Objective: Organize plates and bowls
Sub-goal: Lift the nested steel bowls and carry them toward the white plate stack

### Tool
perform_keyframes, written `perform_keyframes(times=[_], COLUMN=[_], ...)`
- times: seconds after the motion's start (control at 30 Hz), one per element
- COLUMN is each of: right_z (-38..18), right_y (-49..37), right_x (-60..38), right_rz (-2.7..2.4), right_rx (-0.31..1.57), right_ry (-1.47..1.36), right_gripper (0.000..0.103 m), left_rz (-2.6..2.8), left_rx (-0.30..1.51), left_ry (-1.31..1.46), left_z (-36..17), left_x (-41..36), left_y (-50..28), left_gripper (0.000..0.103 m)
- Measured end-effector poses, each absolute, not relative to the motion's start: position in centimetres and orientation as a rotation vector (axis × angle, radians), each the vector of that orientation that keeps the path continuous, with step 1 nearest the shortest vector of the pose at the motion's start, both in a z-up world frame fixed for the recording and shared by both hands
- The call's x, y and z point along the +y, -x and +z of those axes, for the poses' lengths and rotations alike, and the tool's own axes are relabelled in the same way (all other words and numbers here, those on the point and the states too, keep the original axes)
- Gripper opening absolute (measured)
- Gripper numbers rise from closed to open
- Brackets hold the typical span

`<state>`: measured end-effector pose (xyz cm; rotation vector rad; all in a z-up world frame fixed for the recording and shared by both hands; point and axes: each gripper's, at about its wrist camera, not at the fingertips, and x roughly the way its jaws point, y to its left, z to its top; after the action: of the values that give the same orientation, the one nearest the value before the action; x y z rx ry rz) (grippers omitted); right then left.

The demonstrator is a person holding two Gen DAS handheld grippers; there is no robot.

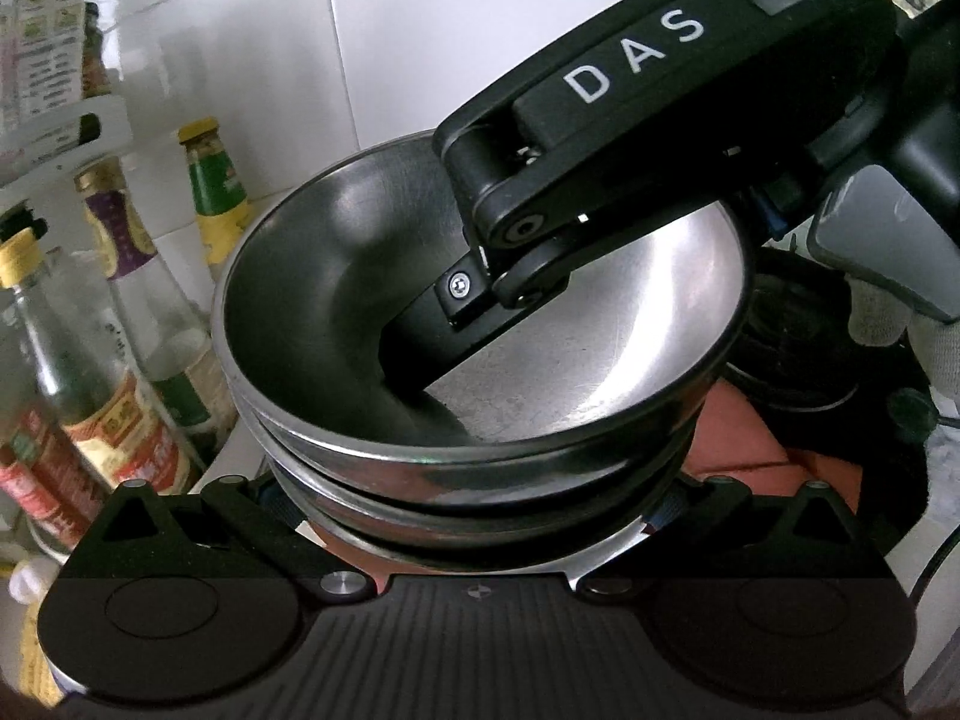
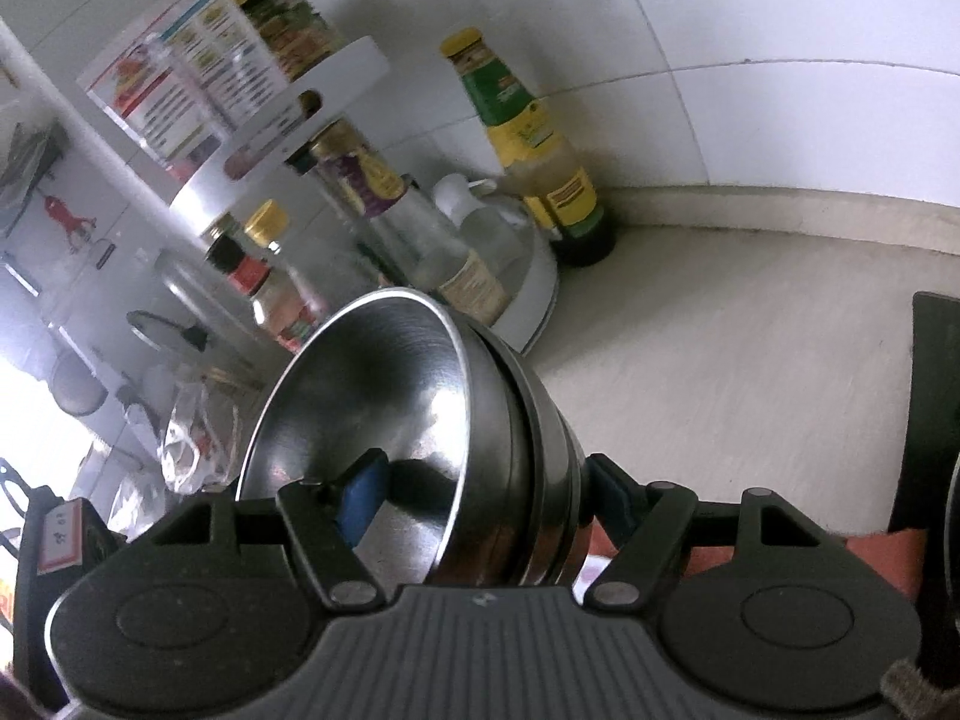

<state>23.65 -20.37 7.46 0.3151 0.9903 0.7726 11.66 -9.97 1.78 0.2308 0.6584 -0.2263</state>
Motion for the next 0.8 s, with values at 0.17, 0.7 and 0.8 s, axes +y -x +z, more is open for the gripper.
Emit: perform_keyframes(times=[0.17, 0.7, 0.8], right_z=[7.7, 7.6, 7.3], right_y=[-22.1, -18.0, -17.3], right_x=[-20.5, -20.1, -19.9], right_rz=[0.8, 0.84, 0.844], right_rx=[0.988, 1.011, 1.027], right_ry=[-0.3, -0.268, -0.261], right_gripper=[0.067, 0.067, 0.067], left_rz=[-0.206, -0.172, -0.175], left_rx=[0.649, 0.681, 0.693], left_ry=[-0.224, -0.196, -0.192], left_z=[2.6, 2.0, 1.8], left_x=[-10.2, -9.1, -8.8], left_y=[-10.5, -7.9, -7.6], left_gripper=[0.103, 0.103, 0.103])
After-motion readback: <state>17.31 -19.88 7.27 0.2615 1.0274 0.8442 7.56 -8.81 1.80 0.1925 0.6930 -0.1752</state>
